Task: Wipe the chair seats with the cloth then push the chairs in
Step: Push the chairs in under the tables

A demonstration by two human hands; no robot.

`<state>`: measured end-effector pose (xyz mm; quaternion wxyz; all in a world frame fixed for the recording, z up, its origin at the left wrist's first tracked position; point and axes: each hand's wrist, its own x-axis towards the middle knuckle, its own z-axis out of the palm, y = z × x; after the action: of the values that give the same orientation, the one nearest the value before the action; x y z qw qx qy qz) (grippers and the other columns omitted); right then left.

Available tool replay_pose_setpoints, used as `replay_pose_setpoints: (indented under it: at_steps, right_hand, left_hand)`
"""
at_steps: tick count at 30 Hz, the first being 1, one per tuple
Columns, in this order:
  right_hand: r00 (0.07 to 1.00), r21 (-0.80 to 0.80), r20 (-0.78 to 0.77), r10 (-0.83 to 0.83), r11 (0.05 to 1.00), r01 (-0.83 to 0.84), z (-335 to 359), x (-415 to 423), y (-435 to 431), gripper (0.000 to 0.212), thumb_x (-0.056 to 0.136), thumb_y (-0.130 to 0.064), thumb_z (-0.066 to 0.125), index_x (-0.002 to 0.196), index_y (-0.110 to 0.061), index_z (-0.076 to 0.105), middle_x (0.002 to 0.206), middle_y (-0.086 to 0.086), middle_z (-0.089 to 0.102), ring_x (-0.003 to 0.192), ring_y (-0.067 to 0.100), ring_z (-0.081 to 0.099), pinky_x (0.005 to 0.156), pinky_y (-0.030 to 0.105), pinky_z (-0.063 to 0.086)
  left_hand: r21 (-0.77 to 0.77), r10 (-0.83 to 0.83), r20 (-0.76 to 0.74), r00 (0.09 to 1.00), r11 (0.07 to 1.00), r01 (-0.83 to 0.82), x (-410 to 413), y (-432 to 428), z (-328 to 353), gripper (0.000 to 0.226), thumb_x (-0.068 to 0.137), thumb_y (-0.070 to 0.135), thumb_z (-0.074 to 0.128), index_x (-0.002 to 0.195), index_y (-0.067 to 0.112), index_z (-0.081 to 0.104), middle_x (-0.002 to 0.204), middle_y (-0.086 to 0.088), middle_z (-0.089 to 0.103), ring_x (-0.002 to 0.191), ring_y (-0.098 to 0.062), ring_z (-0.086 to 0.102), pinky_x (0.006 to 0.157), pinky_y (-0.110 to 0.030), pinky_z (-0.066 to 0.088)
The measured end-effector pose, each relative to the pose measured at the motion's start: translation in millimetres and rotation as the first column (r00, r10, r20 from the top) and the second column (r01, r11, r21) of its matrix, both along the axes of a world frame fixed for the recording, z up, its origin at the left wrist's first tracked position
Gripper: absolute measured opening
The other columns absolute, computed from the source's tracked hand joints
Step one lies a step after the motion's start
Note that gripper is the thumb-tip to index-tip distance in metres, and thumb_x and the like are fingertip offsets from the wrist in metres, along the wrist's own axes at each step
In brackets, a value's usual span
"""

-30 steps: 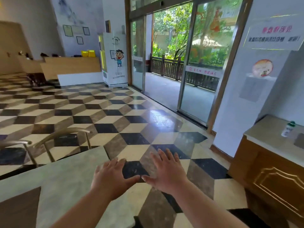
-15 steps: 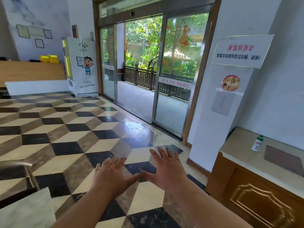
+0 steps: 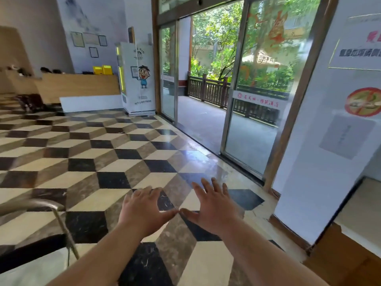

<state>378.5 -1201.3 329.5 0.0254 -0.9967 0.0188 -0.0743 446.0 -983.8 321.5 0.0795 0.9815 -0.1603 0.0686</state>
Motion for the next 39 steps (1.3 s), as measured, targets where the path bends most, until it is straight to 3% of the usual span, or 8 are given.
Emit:
replay_pose_setpoints:
  at_steps: [4,9,13,17,23,26,39]
  right_hand:
    - [0.991,0.003,0.052,0.125,0.992,-0.125,-8,87,-33,0.102,0.082,-0.098,0.019,0.162,-0.035,0.012,0.175,0.008,0.015,0.161,0.038,0.004,0.126,0.060,0.002]
    - [0.957,0.030,0.035,0.289,0.957,-0.290,0,184,-40,0.109,0.075,-0.104,0.006,0.163,-0.039,0.006,0.176,0.004,0.007,0.161,0.035,-0.002,0.125,0.059,-0.001]
    - [0.916,0.041,0.008,0.402,0.915,-0.402,-3,247,-19,0.105,0.079,-0.101,0.010,0.163,-0.037,0.004,0.176,0.004,0.008,0.161,0.034,-0.002,0.126,0.059,-0.001]
    - [0.874,0.070,-0.022,0.486,0.872,-0.484,-15,309,13,0.111,0.076,-0.104,0.007,0.164,-0.037,0.003,0.175,0.007,0.012,0.161,0.036,0.001,0.127,0.062,0.000]
    - [0.867,0.059,-0.063,0.494,0.869,-0.491,-24,426,61,0.114,0.072,-0.106,0.008,0.164,-0.040,-0.002,0.176,0.005,0.005,0.161,0.035,0.001,0.126,0.063,0.003]
    - [0.868,0.040,-0.106,0.486,0.874,-0.485,-18,486,83,0.108,0.077,-0.103,0.015,0.163,-0.040,-0.004,0.176,0.005,0.002,0.161,0.036,0.000,0.125,0.060,0.004]
    - [0.814,0.076,-0.073,0.576,0.817,-0.571,-6,700,160,0.108,0.078,-0.101,0.010,0.164,-0.039,-0.007,0.176,0.004,-0.002,0.160,0.034,-0.009,0.125,0.056,-0.008]
  left_hand:
    - [0.042,0.165,-0.058,0.985,0.986,-0.163,43,-10,8,0.116,0.067,0.106,0.021,0.160,0.038,0.030,0.171,0.002,0.031,0.157,-0.027,0.028,0.126,-0.057,0.024]
    - [0.045,0.299,-0.080,0.951,0.954,-0.296,87,-12,28,0.105,0.078,0.097,0.035,0.162,0.034,0.026,0.171,0.001,0.030,0.157,-0.027,0.025,0.126,-0.056,0.026]
    - [0.059,0.366,-0.099,0.925,0.930,-0.362,130,0,28,0.114,0.074,0.103,0.027,0.164,0.034,0.019,0.174,0.001,0.023,0.159,-0.026,0.019,0.127,-0.055,0.023]
    - [0.059,0.440,-0.080,0.895,0.898,-0.436,188,22,13,0.121,0.066,0.109,0.019,0.164,0.038,0.020,0.171,0.003,0.028,0.157,-0.026,0.024,0.126,-0.055,0.024]
    - [0.020,0.467,-0.093,0.879,0.884,-0.467,298,72,-12,0.124,0.060,0.111,0.011,0.162,0.041,0.024,0.171,0.006,0.029,0.157,-0.024,0.025,0.127,-0.057,0.021]
    - [0.032,0.485,-0.145,0.862,0.873,-0.486,353,106,-8,0.120,0.064,0.108,0.019,0.162,0.040,0.025,0.172,0.007,0.027,0.157,-0.024,0.025,0.127,-0.056,0.021]
    - [0.011,0.527,-0.081,0.846,0.849,-0.528,558,163,10,0.120,0.064,0.108,0.018,0.162,0.039,0.025,0.170,0.010,0.029,0.157,-0.022,0.023,0.127,-0.052,0.022]
